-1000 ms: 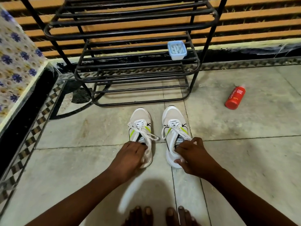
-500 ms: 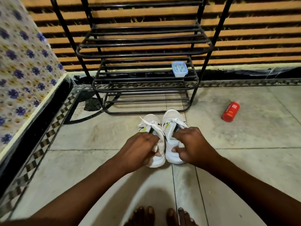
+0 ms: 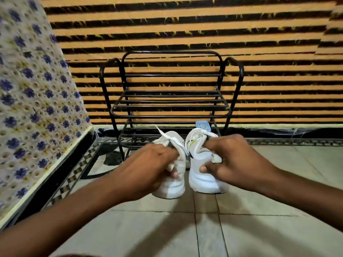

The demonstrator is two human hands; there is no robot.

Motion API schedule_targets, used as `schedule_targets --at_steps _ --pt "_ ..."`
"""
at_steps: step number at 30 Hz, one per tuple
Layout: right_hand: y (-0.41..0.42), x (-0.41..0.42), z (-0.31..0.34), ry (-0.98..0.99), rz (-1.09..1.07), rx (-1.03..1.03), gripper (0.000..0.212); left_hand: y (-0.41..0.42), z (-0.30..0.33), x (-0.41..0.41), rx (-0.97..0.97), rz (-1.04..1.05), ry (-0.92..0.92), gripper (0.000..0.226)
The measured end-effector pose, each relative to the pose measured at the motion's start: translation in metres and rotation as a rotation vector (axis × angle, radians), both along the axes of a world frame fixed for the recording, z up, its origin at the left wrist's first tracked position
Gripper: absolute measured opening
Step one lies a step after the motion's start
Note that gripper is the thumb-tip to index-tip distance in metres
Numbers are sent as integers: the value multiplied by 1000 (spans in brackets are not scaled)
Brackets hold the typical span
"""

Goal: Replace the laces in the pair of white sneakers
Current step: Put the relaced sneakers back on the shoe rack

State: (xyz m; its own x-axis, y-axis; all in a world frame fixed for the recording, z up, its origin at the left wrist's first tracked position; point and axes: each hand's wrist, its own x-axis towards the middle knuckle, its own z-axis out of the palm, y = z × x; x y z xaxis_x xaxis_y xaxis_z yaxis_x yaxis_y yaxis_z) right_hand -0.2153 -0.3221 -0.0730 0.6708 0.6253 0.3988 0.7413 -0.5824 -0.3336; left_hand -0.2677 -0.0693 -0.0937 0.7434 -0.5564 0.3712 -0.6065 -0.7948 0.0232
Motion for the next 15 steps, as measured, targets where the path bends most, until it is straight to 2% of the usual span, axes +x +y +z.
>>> schedule_targets --at_steps 4,9,11,12,15 --pt "5 8 30 -84 2 22 52 3 35 4 -1 19 -34 34" --pt "11 21 55 -159 -15 59 39 12 69 25 -42 75 -29 5" --pt "14 32 60 -167 -14 78 37 19 82 39 -78 100 -6 11" --pt "15 40 61 -161 -16 88 37 24 86 49 -85 110 10 6" --pt "20 65 63 -149 -25 121 28 39 92 80 -69 124 -24 20"
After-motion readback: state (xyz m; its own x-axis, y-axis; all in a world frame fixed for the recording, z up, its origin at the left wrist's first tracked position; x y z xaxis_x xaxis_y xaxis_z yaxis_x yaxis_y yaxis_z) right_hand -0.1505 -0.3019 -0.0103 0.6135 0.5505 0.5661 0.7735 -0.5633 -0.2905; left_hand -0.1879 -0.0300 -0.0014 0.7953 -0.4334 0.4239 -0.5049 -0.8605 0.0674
